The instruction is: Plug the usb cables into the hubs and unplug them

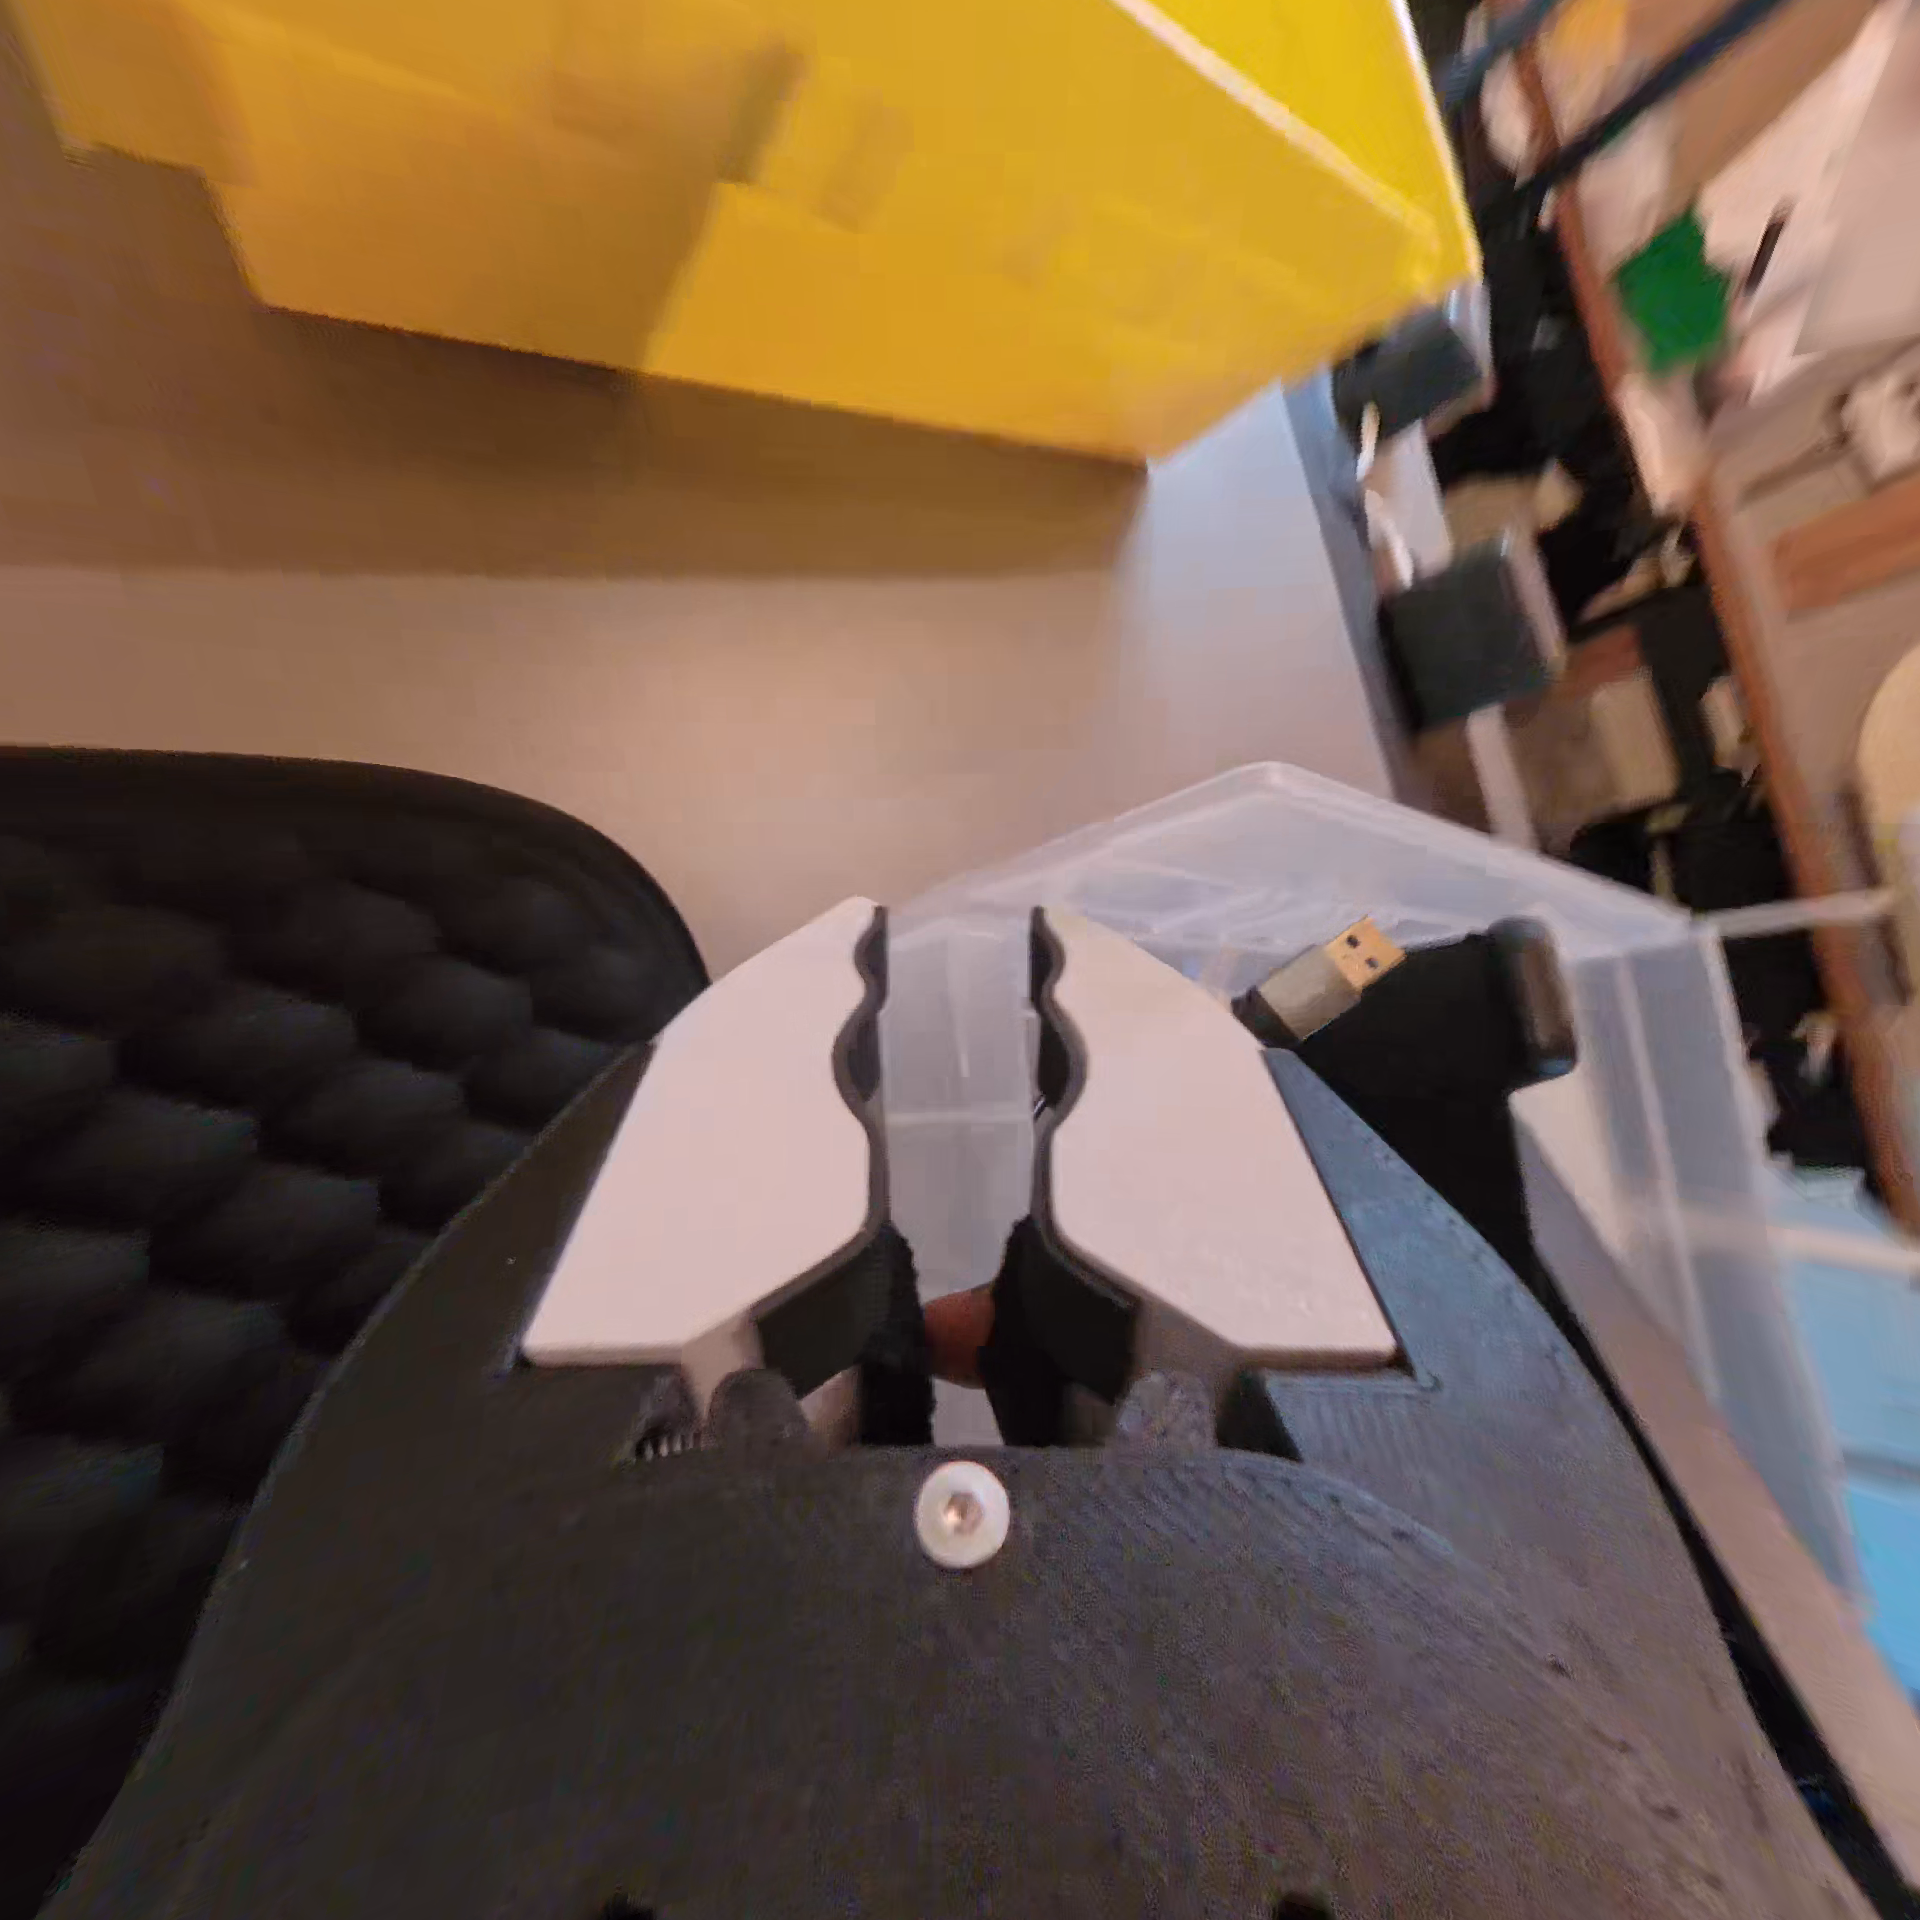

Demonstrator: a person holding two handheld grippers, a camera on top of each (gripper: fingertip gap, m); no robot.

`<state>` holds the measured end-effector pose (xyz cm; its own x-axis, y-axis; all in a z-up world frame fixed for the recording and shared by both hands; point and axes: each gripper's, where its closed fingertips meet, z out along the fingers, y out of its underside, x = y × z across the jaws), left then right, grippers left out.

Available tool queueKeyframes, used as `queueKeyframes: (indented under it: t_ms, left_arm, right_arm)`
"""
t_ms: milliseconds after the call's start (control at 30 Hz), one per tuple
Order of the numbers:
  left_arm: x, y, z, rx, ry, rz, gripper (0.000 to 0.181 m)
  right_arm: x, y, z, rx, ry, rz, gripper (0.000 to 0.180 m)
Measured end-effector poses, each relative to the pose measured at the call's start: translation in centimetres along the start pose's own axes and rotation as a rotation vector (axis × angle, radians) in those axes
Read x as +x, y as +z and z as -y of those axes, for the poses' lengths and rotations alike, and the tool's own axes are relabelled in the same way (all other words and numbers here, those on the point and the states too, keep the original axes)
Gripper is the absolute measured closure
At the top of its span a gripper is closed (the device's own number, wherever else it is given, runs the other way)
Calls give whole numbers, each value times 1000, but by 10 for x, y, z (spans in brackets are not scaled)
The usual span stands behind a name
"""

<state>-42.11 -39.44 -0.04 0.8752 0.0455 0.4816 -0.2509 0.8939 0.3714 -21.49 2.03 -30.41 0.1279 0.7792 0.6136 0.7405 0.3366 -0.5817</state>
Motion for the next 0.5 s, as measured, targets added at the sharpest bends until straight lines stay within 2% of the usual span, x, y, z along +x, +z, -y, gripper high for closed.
queueKeyframes:
  t_ms: [133, 267, 367, 500]
  left_arm:
    - [2, 1, -1, -6, 0, -7, 152]
    - [9, 4, -6, -37, 19, -43, 152]
    - [20, 10, -40, -237, 21, -134, 152]
    - [29, -2, -126, -697, 48, -233, 152]
  right_arm:
    - [-39, -6, 30, 220, -190, 143, 162]
    - [-42, -10, 30, 217, -224, 118, 147]
    - [-40, -22, 34, 286, -150, 109, 134]
    - [-32, -37, 39, 382, -11, 87, 126]
